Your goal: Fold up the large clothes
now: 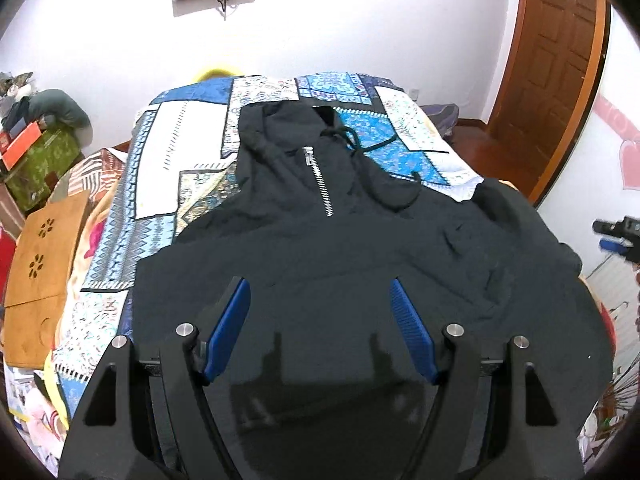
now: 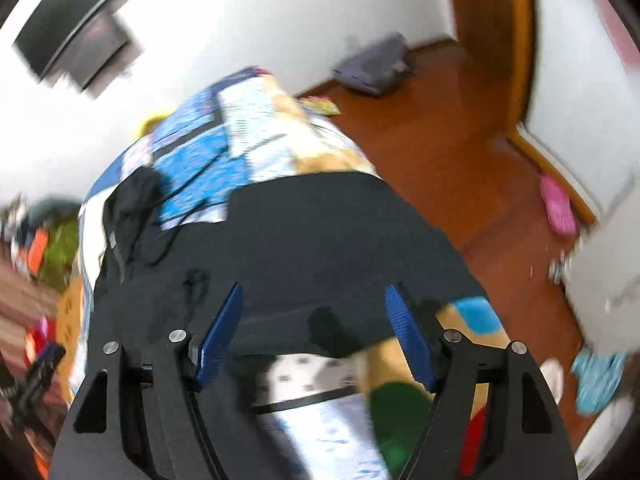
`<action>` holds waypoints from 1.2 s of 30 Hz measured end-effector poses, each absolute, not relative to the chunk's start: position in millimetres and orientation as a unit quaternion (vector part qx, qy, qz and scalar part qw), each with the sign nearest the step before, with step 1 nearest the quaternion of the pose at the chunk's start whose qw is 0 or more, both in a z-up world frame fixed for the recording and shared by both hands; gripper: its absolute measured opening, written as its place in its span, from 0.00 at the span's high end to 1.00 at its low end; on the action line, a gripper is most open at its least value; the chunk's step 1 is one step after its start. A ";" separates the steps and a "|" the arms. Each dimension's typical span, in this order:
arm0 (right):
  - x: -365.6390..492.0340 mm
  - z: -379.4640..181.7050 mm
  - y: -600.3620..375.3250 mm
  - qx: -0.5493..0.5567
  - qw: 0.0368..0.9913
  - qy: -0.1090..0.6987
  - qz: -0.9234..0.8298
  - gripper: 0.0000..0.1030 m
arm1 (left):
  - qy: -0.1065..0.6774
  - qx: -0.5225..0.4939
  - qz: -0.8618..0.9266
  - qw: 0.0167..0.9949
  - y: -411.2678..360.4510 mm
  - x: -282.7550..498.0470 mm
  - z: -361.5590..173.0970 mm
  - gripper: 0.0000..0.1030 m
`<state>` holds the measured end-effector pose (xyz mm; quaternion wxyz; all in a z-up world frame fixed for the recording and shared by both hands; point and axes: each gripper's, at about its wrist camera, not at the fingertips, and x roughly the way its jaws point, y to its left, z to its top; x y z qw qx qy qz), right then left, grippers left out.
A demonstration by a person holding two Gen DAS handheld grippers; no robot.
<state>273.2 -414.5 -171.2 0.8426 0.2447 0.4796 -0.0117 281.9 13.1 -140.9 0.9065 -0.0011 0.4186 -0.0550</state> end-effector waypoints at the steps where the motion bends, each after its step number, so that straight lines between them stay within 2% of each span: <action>1: 274.0 -180.9 -423.9 0.263 0.832 0.487 -0.020 0.32 | 0.421 -0.003 -0.058 0.905 10.8 284.2 -143.2 0.31; 8: 277.6 -234.9 -460.7 0.347 0.780 0.518 -0.054 0.32 | 0.444 -0.011 -0.060 0.894 3.6 292.1 -164.3 0.31; 17: 306.4 -262.1 -474.7 0.391 0.757 0.519 -0.070 0.31 | 0.465 -0.029 -0.053 0.883 9.4 295.1 -182.4 0.31; 19: 315.5 -264.0 -476.7 0.377 0.759 0.523 -0.089 0.35 | 0.465 -0.032 -0.050 0.883 11.6 294.2 -183.4 0.31; 21: 319.4 -260.0 -473.7 0.352 0.766 0.526 -0.111 0.53 | 0.465 -0.033 -0.047 0.883 13.7 292.4 -183.9 0.31; 22: 321.4 -255.2 -470.4 0.340 0.773 0.523 -0.117 0.57 | 0.465 -0.032 -0.045 0.884 15.0 291.1 -183.9 0.31; 24: 320.7 -246.6 -465.5 0.327 0.782 0.517 -0.120 0.76 | 0.463 -0.030 -0.041 0.885 17.4 288.4 -183.4 0.31; 26: 319.4 -232.3 -457.2 0.308 0.795 0.508 -0.119 0.85 | 0.461 -0.026 -0.038 0.886 19.7 285.6 -182.5 0.31; 30: 313.5 -187.0 -438.5 0.277 0.832 0.472 -0.093 0.89 | 0.455 -0.021 -0.032 0.890 25.0 280.4 -179.7 0.31; 36: 303.8 -89.2 -387.0 0.210 0.894 0.395 -0.015 0.89 | 0.441 -0.021 -0.029 0.897 32.1 273.9 -171.3 0.31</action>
